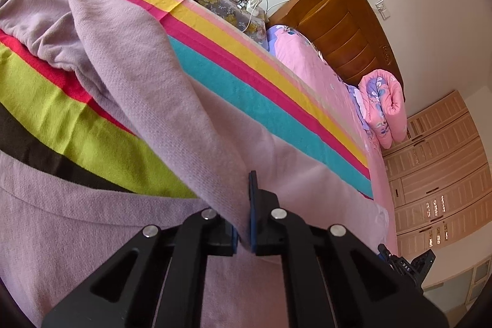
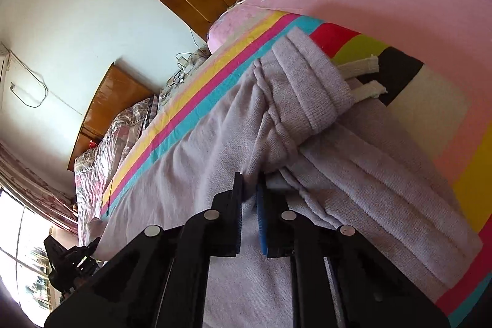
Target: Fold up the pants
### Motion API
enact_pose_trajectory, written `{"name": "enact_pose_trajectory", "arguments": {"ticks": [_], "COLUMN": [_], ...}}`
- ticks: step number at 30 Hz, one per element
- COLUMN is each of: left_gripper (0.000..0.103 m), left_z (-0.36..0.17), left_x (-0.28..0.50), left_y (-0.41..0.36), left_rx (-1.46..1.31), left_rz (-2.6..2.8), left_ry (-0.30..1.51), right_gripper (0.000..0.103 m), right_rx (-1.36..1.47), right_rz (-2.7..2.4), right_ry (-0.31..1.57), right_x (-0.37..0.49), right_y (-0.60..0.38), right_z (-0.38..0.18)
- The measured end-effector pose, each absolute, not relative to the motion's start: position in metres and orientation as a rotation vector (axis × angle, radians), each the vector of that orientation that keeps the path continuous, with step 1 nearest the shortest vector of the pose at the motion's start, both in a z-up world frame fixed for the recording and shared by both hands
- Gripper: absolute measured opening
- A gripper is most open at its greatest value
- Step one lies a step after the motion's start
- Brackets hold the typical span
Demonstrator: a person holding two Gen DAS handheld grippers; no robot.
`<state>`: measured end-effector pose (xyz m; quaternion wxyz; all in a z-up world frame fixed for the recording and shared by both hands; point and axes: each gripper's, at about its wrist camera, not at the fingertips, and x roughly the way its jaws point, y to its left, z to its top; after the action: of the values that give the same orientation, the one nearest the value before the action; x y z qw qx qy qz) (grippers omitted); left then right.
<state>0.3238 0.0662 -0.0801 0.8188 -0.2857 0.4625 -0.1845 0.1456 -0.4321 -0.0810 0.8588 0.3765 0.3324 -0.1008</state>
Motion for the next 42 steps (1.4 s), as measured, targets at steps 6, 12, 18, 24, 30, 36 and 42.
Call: {"name": "enact_pose_trajectory", "arguments": {"ticks": [6,12,18,24,30,36,42], "left_gripper": [0.005,0.005,0.007,0.011,0.036,0.005,0.005], "left_z": [0.001,0.028,-0.094,-0.116,-0.115,-0.087,-0.067], "left_x": [0.366,0.206,0.122,0.122,0.128,0.124,0.091], "left_y": [0.055,0.072,0.077,0.091,0.099,0.093,0.091], "left_rx": [-0.582,-0.39,-0.334,-0.472,-0.557,-0.472,-0.415], "left_rz": [-0.38,-0.412,-0.372,-0.366,-0.369,-0.363,-0.369], "left_ry": [0.953,0.716,0.903,0.915,0.926,0.865,0.828], "right_gripper": [0.01,0.01,0.01,0.01,0.018,0.009,0.009], "right_rx": [0.774,0.72,0.762,0.837,0.863,0.816,0.726], "right_rz": [-0.191,-0.047,-0.078,-0.071,-0.067,-0.067,-0.062], "right_ry": [0.653,0.528,0.673,0.661,0.677,0.666,0.625], "right_x": [0.207,0.112,0.009,-0.013,-0.014,-0.004,-0.017], "right_y": [-0.457,-0.429,-0.413,-0.415,-0.417,-0.415,-0.417], "right_z": [-0.001,0.021,-0.08,-0.121,-0.122,-0.106,-0.065]}}
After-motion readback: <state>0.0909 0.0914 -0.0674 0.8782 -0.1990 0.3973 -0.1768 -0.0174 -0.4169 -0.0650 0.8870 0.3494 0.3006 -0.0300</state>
